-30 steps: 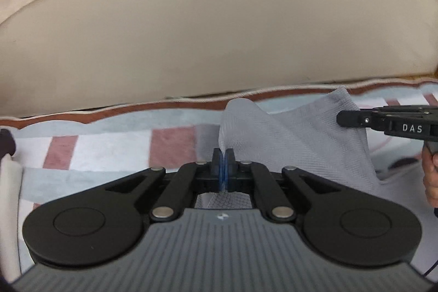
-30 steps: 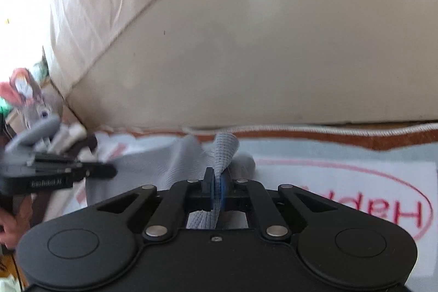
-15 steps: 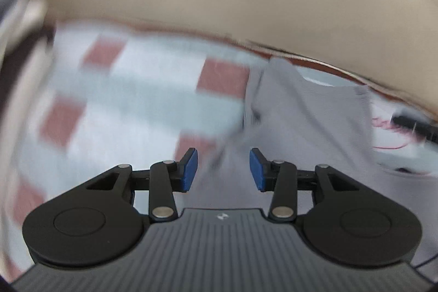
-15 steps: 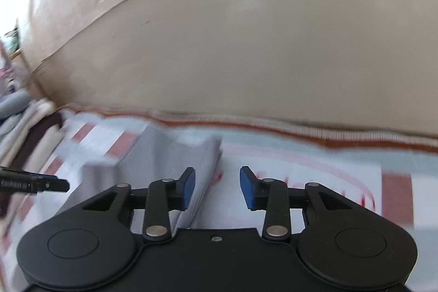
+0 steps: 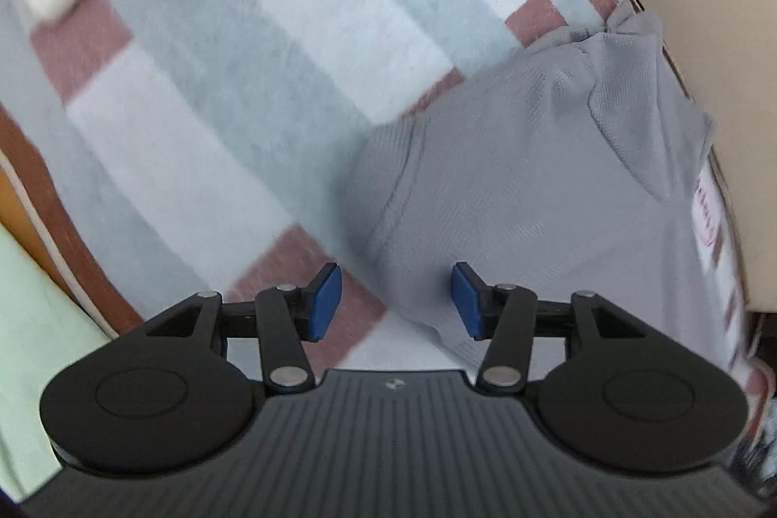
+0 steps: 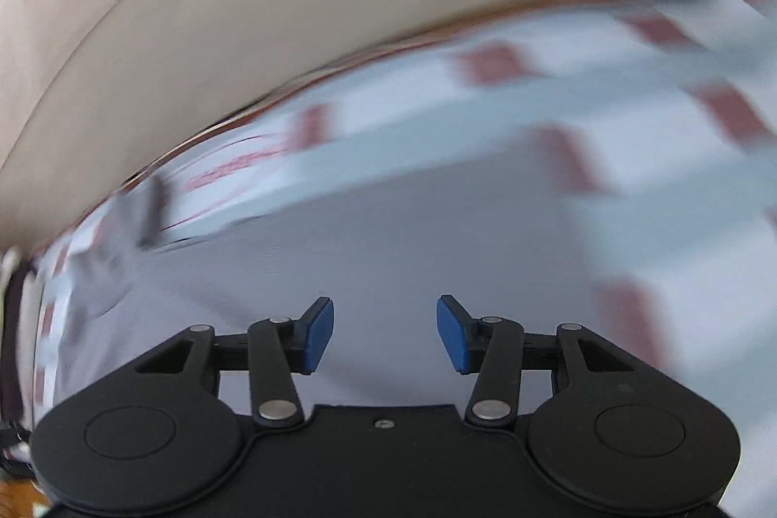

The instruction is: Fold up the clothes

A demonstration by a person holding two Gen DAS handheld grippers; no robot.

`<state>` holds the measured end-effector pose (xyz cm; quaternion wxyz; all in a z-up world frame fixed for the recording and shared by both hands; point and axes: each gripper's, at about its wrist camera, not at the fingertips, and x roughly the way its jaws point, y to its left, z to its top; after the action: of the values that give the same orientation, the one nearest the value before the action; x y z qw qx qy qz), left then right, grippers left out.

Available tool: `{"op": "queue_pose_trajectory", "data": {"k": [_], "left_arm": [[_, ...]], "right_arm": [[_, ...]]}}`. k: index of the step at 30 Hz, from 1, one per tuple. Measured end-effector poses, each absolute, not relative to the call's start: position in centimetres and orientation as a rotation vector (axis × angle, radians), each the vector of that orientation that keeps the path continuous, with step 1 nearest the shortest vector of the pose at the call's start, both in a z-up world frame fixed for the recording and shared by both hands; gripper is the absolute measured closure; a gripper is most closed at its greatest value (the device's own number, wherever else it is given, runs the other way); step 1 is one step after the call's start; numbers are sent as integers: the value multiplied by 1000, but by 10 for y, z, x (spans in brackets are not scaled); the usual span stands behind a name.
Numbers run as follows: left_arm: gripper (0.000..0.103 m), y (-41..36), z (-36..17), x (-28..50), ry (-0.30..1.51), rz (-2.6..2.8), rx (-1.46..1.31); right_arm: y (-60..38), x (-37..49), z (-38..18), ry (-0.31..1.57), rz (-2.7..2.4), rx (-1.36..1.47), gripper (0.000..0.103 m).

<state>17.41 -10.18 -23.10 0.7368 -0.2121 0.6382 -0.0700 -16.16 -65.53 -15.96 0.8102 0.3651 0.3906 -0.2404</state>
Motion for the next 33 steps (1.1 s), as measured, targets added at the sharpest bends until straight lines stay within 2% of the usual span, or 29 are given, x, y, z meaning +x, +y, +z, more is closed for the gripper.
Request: {"op": "queue_pose_trajectory", "data": {"k": [2,4,7,13,15,16,17,20,21,23,24,25,26,27,31,33], "left_arm": [[53,-104,-229,172,1341,-189,-514],[40,-104,-228,176,1256,-229,-610],[40,-117,-226,181,1251,-250,-566],[40,-139,-236,161,1310,-246,-427],[39,-139,-236,158,1292,-246,-434],[39,-139,-235,157,1286,-242,-431],[39,-141,-234,157,1281,-232,-428],[40,-148,-231,156,1262,-184,-430],[42,-152,-231,155,1256,-176,-412],[52,-160,-231,151,1241,-182,-342],[68,-163,-230,149,1228,-191,-306],[77,-163,-229,148,1213,-204,-282],[80,-163,-229,147,1198,-214,-274],[87,-161,-229,146,1187,-217,-290],[90,-156,-222,145,1146,-204,-288],[90,-161,-219,144,1115,-196,-219]], "right_arm": [[-662,-202,-172,802,-535,912,50],[-661,-236,-188,758,-548,1047,50],[-657,-281,-211,694,-571,1235,49],[-637,-299,-242,644,-582,1432,48],[-636,-298,-243,649,-590,1447,44],[-637,-296,-244,651,-585,1445,37],[-638,-292,-247,653,-572,1440,34],[-644,-282,-249,612,-588,1453,34],[-648,-278,-250,606,-580,1439,34],[-658,-268,-253,605,-531,1419,33],[-662,-265,-255,583,-517,1411,36],[-665,-264,-257,564,-520,1392,60],[-667,-260,-257,570,-535,1341,92],[-667,-257,-253,582,-560,1261,94],[-637,-244,-191,491,-543,824,96],[-623,-236,-173,524,-555,675,96]]}}
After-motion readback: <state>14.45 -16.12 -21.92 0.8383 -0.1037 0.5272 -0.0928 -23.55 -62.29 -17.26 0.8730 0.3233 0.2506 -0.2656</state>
